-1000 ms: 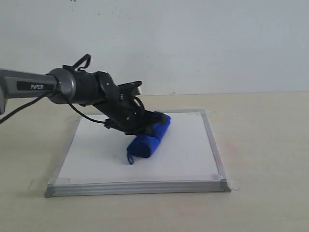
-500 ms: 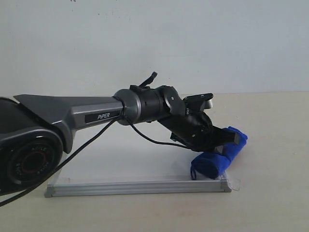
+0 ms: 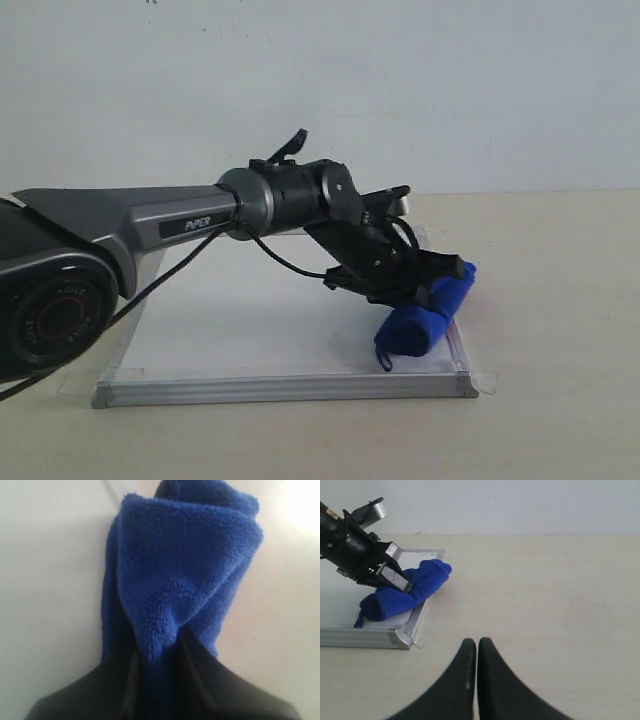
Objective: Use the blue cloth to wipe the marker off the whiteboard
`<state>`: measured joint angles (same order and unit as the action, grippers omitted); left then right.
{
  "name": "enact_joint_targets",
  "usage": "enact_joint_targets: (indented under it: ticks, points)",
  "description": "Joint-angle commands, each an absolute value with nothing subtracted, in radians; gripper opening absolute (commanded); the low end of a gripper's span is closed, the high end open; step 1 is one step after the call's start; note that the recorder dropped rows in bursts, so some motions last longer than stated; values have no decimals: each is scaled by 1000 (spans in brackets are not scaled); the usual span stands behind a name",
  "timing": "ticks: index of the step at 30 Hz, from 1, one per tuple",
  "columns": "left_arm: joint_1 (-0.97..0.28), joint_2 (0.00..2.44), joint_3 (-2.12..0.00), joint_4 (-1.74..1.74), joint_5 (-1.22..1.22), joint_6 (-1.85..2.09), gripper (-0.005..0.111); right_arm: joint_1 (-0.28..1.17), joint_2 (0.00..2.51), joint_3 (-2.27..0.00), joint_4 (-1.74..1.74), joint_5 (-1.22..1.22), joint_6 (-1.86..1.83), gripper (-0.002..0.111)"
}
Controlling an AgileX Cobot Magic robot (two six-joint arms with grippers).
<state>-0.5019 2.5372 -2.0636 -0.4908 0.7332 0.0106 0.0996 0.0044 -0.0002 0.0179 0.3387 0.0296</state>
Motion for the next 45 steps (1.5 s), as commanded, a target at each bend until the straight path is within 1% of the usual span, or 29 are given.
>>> enact_joint_targets:
  ticks: [1, 7, 16, 22, 29, 36, 41, 42, 45]
  points:
    - [-412, 2570, -2037, -348, 900, -8, 4, 102, 0, 0, 16, 333, 27, 1]
    - [-392, 2543, -2037, -355, 890, 0, 4, 102, 0, 0, 16, 333, 27, 1]
    - [-251, 2536, -2035, -359, 995, 0, 4, 102, 0, 0, 16, 333, 27, 1]
    - [-189, 2509, -1990, -359, 1018, 0, 4, 102, 0, 0, 16, 333, 27, 1]
    - [-118, 2444, -1790, -331, 921, 0, 4, 102, 0, 0, 16, 333, 27, 1]
    - [-43, 2311, -1535, -367, 738, 0, 4, 102, 0, 0, 16, 333, 27, 1]
    - [4, 2176, -1373, -567, 595, 119, 4, 102, 0, 0, 16, 333, 27, 1]
    - [13, 2125, -1323, -670, 562, 190, 4, 102, 0, 0, 16, 333, 27, 1]
    - [6, 2073, -1282, -862, 542, 330, 4, 102, 0, 0, 16, 333, 27, 1]
